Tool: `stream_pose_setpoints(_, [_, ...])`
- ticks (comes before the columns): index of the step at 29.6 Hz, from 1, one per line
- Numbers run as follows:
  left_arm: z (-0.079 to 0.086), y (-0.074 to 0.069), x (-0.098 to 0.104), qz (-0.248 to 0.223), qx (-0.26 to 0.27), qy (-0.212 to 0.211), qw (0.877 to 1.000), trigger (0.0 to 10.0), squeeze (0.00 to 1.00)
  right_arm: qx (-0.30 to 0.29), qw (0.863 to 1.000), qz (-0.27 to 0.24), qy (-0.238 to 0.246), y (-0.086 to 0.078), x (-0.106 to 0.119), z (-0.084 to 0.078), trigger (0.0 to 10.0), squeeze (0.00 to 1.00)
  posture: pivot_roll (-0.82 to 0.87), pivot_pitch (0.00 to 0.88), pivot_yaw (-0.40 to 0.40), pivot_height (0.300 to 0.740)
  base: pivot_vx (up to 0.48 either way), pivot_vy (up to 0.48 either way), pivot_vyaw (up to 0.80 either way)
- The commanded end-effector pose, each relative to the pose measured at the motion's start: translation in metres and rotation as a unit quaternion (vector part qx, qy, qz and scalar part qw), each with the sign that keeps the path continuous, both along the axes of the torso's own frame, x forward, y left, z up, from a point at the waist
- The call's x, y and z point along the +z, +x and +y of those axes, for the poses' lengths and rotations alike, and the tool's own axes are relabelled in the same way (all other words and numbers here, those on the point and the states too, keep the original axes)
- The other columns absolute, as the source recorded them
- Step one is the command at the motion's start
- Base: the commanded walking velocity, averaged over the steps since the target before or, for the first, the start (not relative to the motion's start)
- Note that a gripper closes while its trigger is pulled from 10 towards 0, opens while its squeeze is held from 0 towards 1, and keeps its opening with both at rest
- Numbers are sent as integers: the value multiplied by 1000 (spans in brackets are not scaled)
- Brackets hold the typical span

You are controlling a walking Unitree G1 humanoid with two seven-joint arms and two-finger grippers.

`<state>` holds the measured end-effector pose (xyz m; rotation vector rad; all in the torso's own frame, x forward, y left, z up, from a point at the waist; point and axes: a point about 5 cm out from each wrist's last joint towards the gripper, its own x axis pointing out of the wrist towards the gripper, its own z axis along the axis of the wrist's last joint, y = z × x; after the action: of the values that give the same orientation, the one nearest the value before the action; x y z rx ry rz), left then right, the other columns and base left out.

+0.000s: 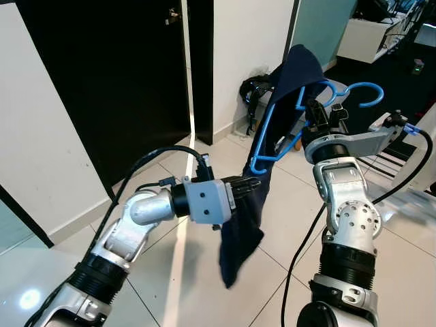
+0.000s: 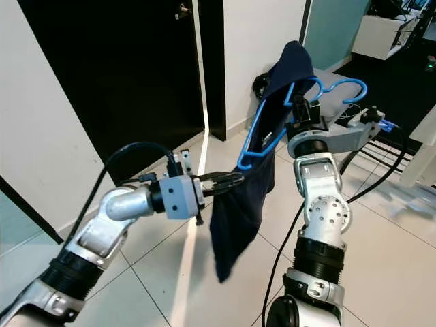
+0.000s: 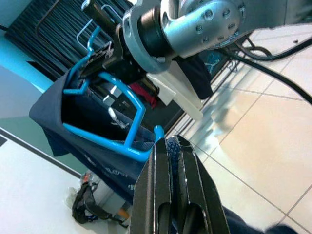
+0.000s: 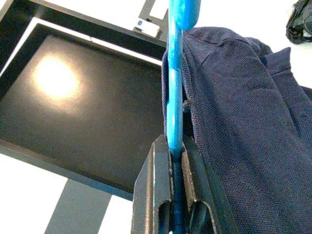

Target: Hang hanger

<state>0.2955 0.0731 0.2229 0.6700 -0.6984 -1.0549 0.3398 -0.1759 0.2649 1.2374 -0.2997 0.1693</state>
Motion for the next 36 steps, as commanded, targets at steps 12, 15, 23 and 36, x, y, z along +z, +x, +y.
stream_pose_setpoints(12, [18, 5, -13, 19, 29, 25, 999, 10000, 0, -8, 1000, -22, 1, -4, 8, -5, 10000, 0, -51, 91, -5, 740, 0, 0, 0])
stream_pose_setpoints(15, [17, 4, -12, 18, 27, 22, 999, 10000, 0, -9, 1000, -20, -1, -4, 7, -6, 10000, 0, -52, 91, -5, 740, 0, 0, 0])
stream_pose_setpoints(23, [18, 6, -11, 17, 31, 21, 999, 10000, 0, -9, 1000, -19, -2, -4, 5, -5, 10000, 0, -51, 92, -7, 740, 0, 0, 0])
stream_pose_setpoints(36, [20, 6, -7, 13, 35, 11, 999, 10000, 0, -8, 1000, -16, -8, -4, 4, -5, 10000, 0, -48, 94, -10, 740, 0, 0, 0])
